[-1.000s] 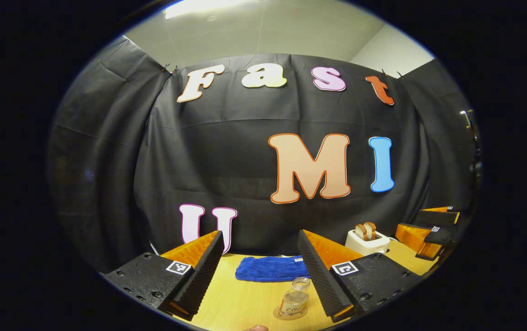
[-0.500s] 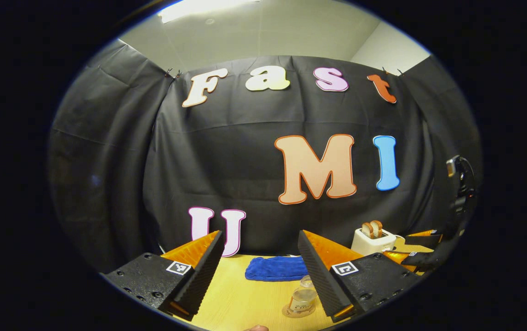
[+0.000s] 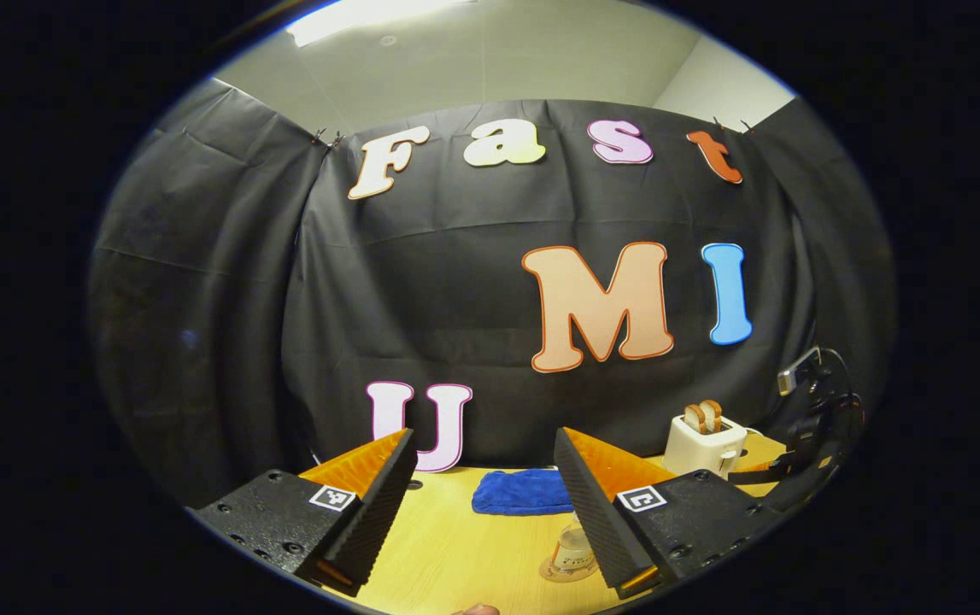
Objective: Open the teacup lid with one hand, grasp the water bottle and pour water into the teacup with the other hand; after pouring, place the water bottle on the coaster and then close the teacup lid.
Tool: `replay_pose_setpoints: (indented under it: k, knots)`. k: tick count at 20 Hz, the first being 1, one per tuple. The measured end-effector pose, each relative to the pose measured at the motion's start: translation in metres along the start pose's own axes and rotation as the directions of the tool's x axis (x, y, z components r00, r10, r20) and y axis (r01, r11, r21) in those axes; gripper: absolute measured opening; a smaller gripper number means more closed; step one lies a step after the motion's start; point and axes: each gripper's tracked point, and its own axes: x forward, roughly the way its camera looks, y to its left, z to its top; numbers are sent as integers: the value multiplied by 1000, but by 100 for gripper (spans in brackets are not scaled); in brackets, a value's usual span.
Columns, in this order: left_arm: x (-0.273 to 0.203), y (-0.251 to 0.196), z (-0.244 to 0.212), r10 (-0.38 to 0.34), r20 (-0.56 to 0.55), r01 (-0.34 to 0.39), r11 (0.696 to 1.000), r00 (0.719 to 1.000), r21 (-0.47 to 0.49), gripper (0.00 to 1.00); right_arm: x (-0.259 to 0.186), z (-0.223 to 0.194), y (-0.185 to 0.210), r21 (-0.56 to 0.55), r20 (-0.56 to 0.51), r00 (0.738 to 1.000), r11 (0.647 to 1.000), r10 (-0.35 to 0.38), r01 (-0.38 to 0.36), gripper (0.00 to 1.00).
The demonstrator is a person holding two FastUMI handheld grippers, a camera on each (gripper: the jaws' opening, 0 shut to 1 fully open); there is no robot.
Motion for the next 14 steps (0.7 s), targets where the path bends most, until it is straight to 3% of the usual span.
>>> replay_pose_setpoints:
  k: [5, 7, 8, 13, 14]
  knots:
    - [-5, 12, -1, 29, -8, -29, 999, 1000, 19, 94, 17, -27, 2, -28, -64, 998, 1000, 4, -6, 94]
    - [-6, 15, -3, 39, -15, -39, 999, 999, 25, 95, 23, -39, 7, -38, -95, 995, 999, 8, -12, 100]
    - [-7, 18, -4, 45, -17, -44, 999, 999, 29, 94, 25, -43, 6, -45, -103, 995, 999, 5, -10, 94]
    - [-8, 23, -10, 59, -35, -58, 998, 998, 33, 95, 30, -58, 9, -57, -144, 990, 998, 0, -8, 87]
    - [-8, 23, -11, 61, -35, -60, 998, 997, 35, 95, 30, -61, 8, -62, -149, 989, 998, -4, -5, 81]
